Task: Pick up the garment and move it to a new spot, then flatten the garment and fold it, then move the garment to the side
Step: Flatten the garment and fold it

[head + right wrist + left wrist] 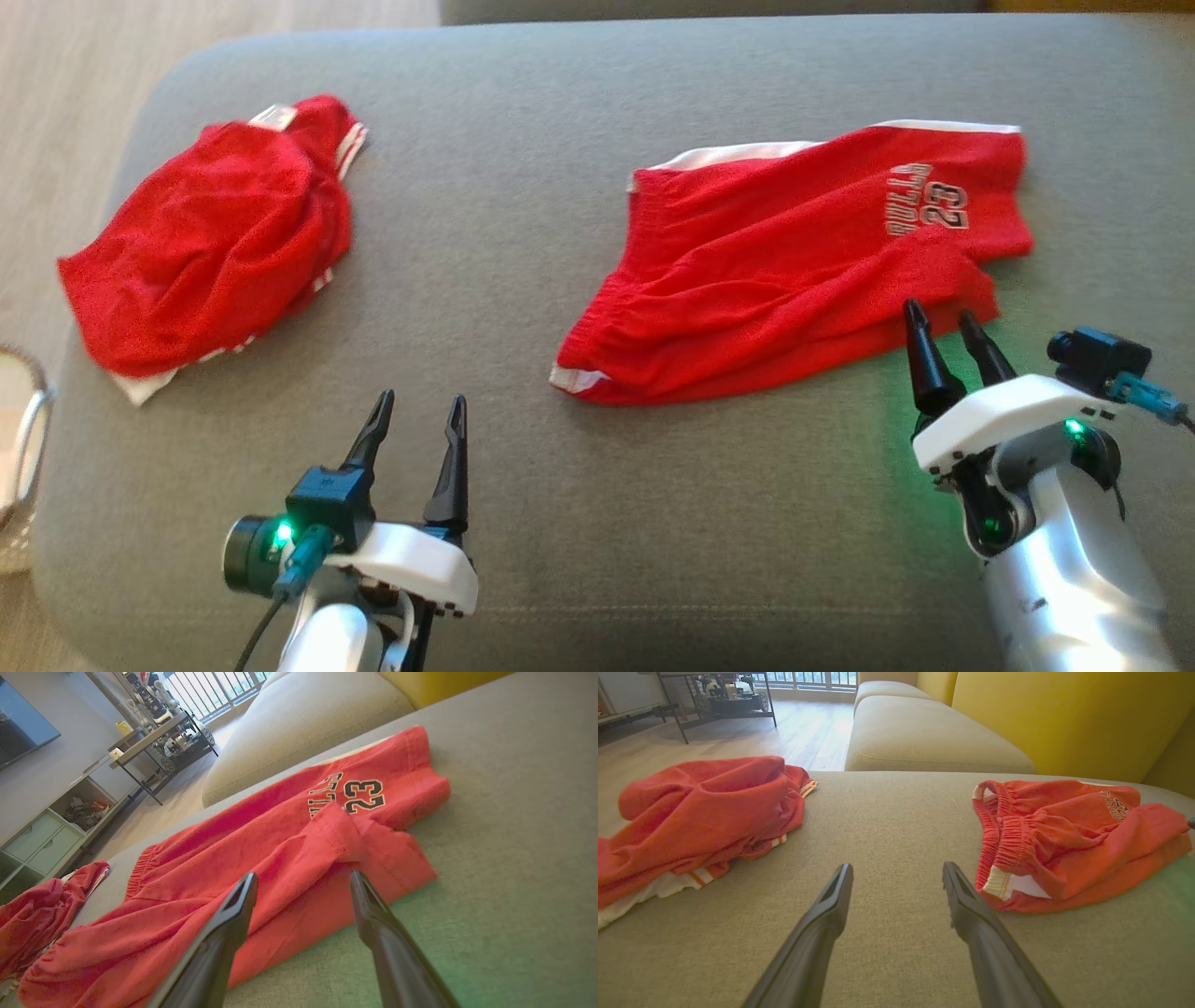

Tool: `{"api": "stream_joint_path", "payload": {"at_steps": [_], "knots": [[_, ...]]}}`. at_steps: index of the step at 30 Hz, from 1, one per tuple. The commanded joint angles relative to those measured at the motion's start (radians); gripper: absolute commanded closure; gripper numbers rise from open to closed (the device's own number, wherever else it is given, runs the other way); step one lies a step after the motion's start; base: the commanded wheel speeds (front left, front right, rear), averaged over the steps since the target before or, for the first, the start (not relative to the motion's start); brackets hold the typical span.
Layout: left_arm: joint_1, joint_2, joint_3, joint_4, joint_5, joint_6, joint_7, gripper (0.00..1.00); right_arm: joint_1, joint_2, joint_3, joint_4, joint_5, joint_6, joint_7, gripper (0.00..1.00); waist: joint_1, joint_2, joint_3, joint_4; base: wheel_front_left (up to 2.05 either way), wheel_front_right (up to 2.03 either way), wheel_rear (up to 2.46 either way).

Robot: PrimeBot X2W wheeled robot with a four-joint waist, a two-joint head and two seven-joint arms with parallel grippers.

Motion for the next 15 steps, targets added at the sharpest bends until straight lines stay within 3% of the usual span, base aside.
{"api": "stream_joint_path", "payload": {"at_steps": [1,8,9,11,15], "knots": [[-0.045,0.004,0.032,-0.027,0.011,-0.002,-0.005,0.00,-0.041,0.002,0.013,-0.009,0.007,0.000,-0.006,0.00,0.0000,0.0000,0.018,0.025,0.00,0.00,0.00],[-0.056,0.004,0.026,-0.023,0.007,-0.003,-0.005,0.00,-0.122,0.002,-0.018,0.122,0.037,0.000,-0.037,0.00,0.0000,0.0000,0.036,0.057,0.00,0.00,0.00],[-0.057,0.004,0.024,-0.023,0.006,-0.003,-0.005,0.00,-0.132,0.002,-0.014,0.130,0.041,0.000,-0.044,0.19,0.0000,0.0000,0.038,0.058,0.00,0.00,0.00],[-0.059,0.004,0.023,-0.022,0.005,-0.001,-0.005,0.00,-0.147,0.002,-0.003,0.139,0.048,0.000,-0.060,1.00,0.0000,0.0000,0.040,0.058,0.00,0.00,0.00],[-0.057,0.004,0.022,-0.015,0.004,0.001,-0.005,0.00,-0.161,0.002,-0.001,0.152,0.040,0.000,-0.085,1.00,0.0000,0.0000,0.035,0.046,0.00,0.00,0.00]]}}
